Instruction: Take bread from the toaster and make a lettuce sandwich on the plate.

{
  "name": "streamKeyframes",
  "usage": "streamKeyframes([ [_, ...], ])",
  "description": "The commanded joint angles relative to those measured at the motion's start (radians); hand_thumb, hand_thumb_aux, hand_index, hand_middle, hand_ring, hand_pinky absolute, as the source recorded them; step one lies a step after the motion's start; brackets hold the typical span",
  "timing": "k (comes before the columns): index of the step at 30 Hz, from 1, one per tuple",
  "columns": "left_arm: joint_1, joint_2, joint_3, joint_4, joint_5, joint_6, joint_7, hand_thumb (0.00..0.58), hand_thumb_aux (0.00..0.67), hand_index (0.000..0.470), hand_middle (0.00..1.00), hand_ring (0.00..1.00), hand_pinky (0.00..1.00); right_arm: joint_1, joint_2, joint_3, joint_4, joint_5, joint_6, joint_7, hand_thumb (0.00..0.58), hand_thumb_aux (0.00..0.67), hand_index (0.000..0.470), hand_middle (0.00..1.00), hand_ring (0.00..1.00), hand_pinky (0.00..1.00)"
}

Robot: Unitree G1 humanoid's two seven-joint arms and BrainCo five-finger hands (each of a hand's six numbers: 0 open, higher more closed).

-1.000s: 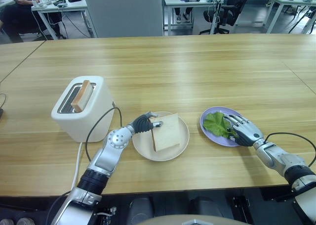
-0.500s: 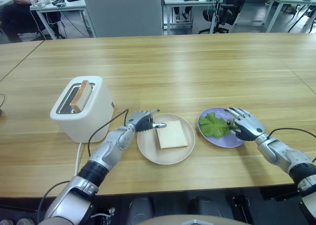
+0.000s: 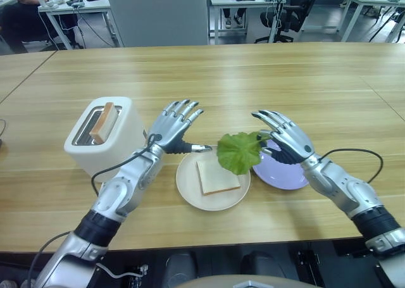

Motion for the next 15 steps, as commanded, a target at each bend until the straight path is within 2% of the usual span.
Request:
streamKeyframes([
  [1,0.044,0.022,0.119,-0.108,0.010,0.066,-0.058,0.000,0.000,0.000,0.00,0.00,0.00,-0.044,0.077,0.052,0.004,-0.005,-0.003,0.067,0.580,0.670,0.460,0.00,0.00,0.00],
  [6,0.097,0.052,0.261,-0.164,0.009,0.149,-0.136,0.000,0.000,0.000,0.00,0.00,0.00,-0.097,0.172,0.129,0.132,-0.048,-0.017,0.075,0.580,0.670,0.460,0.00,0.00,0.00],
  [15,0.182,0.110,0.422,-0.148,0.033,0.238,-0.211,0.000,0.000,0.000,0.00,0.00,0.00,-0.210,0.271,0.257,0.524,-0.150,-0.019,-0.039,0.580,0.670,0.460,0.00,0.00,0.00],
])
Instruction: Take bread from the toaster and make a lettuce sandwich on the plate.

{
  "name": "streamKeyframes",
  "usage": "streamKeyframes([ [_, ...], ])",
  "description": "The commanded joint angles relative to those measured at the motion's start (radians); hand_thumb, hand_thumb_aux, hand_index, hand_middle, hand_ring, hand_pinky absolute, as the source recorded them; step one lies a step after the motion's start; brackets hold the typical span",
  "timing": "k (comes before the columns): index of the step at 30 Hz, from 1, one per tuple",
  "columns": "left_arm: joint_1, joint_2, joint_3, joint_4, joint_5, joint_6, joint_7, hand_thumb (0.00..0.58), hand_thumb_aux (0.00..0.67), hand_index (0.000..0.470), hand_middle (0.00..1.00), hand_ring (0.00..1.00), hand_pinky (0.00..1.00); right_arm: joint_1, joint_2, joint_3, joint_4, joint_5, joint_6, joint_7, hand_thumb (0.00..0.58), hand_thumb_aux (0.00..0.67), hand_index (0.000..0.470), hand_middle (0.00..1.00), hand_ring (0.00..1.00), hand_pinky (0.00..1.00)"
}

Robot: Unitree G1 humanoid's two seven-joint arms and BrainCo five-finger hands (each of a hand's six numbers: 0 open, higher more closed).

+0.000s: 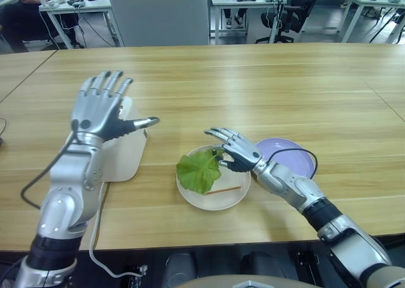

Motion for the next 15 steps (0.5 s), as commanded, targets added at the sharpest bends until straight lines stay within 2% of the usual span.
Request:
streamKeyframes([
  [1,0.038,0.026,0.044,0.028,0.020,0.038,-0.048,0.000,0.000,0.000,0.00,0.00,0.00,-0.036,0.011,0.057,0.135,-0.057,0.009,-0.056,0.580,0.670,0.460,0.00,0.00,0.00],
  [7,0.091,0.051,0.078,0.091,0.030,0.085,-0.086,0.000,0.000,0.000,0.00,0.00,0.00,-0.064,-0.018,0.102,0.226,-0.101,0.029,-0.117,0.580,0.670,0.460,0.00,0.00,0.00],
  [15,0.092,0.056,0.053,0.165,0.028,0.127,-0.115,0.000,0.000,0.000,0.00,0.00,0.00,-0.077,-0.040,0.138,0.242,-0.130,0.073,-0.167,0.580,0.670,0.460,0.00,0.00,0.00],
])
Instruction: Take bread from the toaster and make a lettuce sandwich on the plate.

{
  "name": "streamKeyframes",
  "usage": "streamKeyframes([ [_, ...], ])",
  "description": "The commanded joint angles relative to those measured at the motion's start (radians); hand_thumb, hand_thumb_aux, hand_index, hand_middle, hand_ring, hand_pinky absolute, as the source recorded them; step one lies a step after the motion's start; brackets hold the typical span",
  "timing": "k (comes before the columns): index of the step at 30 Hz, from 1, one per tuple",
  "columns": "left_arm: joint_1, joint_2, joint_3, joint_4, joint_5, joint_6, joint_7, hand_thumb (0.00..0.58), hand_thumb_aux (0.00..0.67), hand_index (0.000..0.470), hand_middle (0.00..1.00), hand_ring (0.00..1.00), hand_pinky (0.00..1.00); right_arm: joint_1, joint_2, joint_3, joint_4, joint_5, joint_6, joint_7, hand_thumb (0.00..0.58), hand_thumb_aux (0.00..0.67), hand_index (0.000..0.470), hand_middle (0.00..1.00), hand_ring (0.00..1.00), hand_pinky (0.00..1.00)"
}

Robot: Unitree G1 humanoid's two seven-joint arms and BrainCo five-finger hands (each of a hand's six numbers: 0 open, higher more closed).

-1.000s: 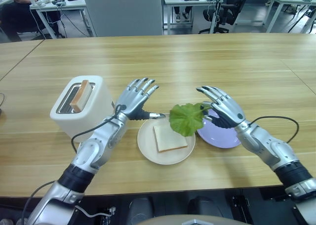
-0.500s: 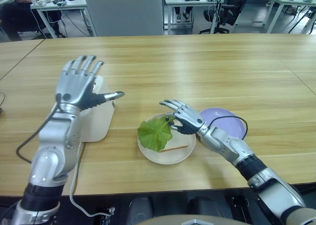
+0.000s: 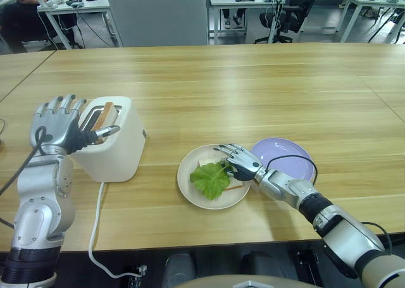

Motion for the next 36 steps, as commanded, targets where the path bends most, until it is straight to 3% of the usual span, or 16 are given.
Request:
streamKeyframes([
  [1,-0.011,0.012,-0.026,0.050,0.004,0.014,-0.025,0.000,0.000,0.000,0.00,0.00,0.00,-0.001,-0.016,0.018,0.005,-0.027,0.039,-0.033,0.580,0.670,0.460,0.00,0.00,0.00],
  [9,-0.070,0.002,-0.081,0.123,-0.014,0.013,-0.021,0.000,0.000,0.000,0.00,0.00,0.00,0.008,-0.027,0.012,-0.037,-0.034,0.109,-0.094,0.580,0.667,0.458,0.00,0.00,0.00],
  [10,-0.079,0.002,-0.088,0.133,-0.016,0.012,-0.021,0.000,0.000,0.000,0.00,0.00,0.00,0.009,-0.028,0.011,-0.044,-0.032,0.115,-0.098,0.508,0.434,0.298,0.00,0.00,0.00],
  [11,-0.091,0.000,-0.095,0.148,-0.022,0.010,-0.020,0.000,0.000,0.000,0.00,0.00,0.00,0.011,-0.030,0.010,-0.052,-0.030,0.119,-0.099,0.160,0.100,0.069,0.00,0.00,0.00],
  [12,-0.103,0.000,-0.104,0.163,-0.027,0.008,-0.020,0.000,0.000,0.000,0.00,0.00,0.00,0.012,-0.032,0.009,-0.060,-0.029,0.124,-0.099,0.000,0.000,0.000,0.00,0.00,0.00],
  [14,-0.125,-0.004,-0.118,0.187,-0.043,0.003,-0.019,0.000,0.000,0.000,0.00,0.00,0.00,0.017,-0.038,0.006,-0.083,-0.024,0.131,-0.092,0.000,0.000,0.000,0.00,0.00,0.00],
  [15,-0.138,-0.007,-0.126,0.201,-0.050,0.001,-0.016,0.087,0.053,0.036,0.00,0.00,0.00,0.020,-0.043,0.001,-0.096,-0.019,0.133,-0.088,0.000,0.000,0.000,0.00,0.00,0.00],
  [16,-0.151,-0.008,-0.135,0.216,-0.056,-0.001,-0.017,0.413,0.310,0.213,0.00,0.00,0.00,0.023,-0.051,-0.005,-0.115,-0.015,0.139,-0.081,0.000,0.000,0.000,0.00,0.00,0.00],
  [18,-0.176,-0.011,-0.152,0.246,-0.072,-0.006,-0.016,0.511,0.439,0.301,0.00,0.00,0.00,0.030,-0.070,-0.020,-0.149,-0.005,0.148,-0.069,0.000,0.000,0.000,0.00,0.00,0.00],
  [19,-0.186,-0.012,-0.160,0.261,-0.078,-0.008,-0.015,0.580,0.670,0.460,0.00,0.00,0.00,0.036,-0.080,-0.027,-0.168,0.001,0.152,-0.061,0.000,0.000,0.000,0.00,0.00,0.00],
  [23,-0.208,-0.016,-0.167,0.300,-0.129,-0.030,-0.005,0.580,0.670,0.460,0.00,0.00,0.00,0.068,-0.128,-0.060,-0.250,0.023,0.155,-0.021,0.000,0.000,0.000,0.00,0.00,0.00],
  [24,-0.213,-0.017,-0.167,0.306,-0.141,-0.038,0.005,0.580,0.670,0.460,0.04,0.04,0.04,0.080,-0.142,-0.070,-0.274,0.030,0.154,-0.010,0.000,0.000,0.000,0.00,0.00,0.00],
  [25,-0.219,-0.021,-0.164,0.311,-0.161,-0.051,0.012,0.580,0.670,0.460,1.00,1.00,1.00,0.092,-0.157,-0.081,-0.298,0.038,0.153,-0.001,0.000,0.000,0.000,0.00,0.00,0.00],
  [36,-0.304,0.001,-0.076,0.213,-0.299,-0.205,0.181,0.580,0.670,0.460,1.00,1.00,1.00,0.230,-0.269,-0.204,-0.546,0.096,0.149,0.095,0.000,0.000,0.000,0.00,0.00,0.00],
])
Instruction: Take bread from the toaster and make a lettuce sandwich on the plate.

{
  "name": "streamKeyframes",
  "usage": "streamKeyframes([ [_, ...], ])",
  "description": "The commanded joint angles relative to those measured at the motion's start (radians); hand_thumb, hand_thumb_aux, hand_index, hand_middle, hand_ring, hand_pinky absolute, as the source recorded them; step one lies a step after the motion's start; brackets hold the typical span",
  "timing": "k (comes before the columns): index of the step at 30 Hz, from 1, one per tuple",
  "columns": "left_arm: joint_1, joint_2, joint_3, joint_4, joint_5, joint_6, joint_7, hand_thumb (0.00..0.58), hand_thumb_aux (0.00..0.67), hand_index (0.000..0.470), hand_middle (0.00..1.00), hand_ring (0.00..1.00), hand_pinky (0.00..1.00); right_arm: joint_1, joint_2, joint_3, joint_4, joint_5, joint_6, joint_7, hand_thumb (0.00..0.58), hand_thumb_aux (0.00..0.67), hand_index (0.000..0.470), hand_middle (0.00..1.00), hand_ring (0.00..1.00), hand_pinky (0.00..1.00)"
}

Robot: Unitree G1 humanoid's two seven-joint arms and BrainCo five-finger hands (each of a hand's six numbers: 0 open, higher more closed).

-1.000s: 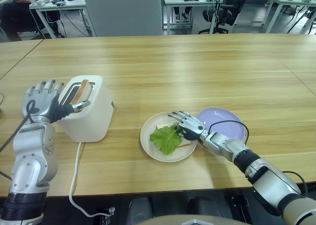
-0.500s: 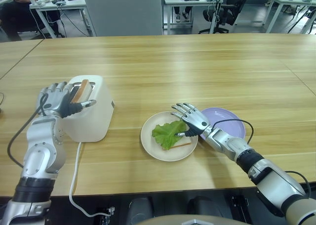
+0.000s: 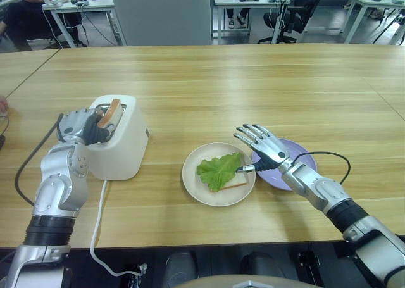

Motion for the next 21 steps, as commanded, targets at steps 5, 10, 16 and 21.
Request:
streamKeyframes([
  [5,-0.085,0.043,0.097,-0.202,-0.058,-0.132,0.105,0.580,0.670,0.460,1.00,1.00,1.00,0.087,-0.058,-0.089,-0.175,0.032,-0.018,0.055,0.000,0.000,0.000,0.00,0.00,0.00],
  [10,-0.138,0.044,0.122,-0.325,-0.164,-0.186,0.046,0.580,0.670,0.460,1.00,1.00,1.00,0.145,-0.111,-0.148,-0.268,0.014,-0.056,0.006,0.000,0.000,0.000,0.00,0.00,0.00],
  [16,-0.131,-0.122,-0.031,-0.389,-0.519,-0.097,-0.240,0.580,0.670,0.460,1.00,1.00,1.00,0.222,-0.149,-0.200,-0.373,-0.030,-0.108,-0.072,0.000,0.000,0.000,0.00,0.00,0.00],
  [21,-0.111,-0.224,-0.121,-0.279,-0.713,-0.046,-0.409,0.580,0.670,0.460,1.00,1.00,1.00,0.262,-0.156,-0.208,-0.445,-0.072,-0.150,-0.096,0.000,0.000,0.000,0.00,0.00,0.00],
])
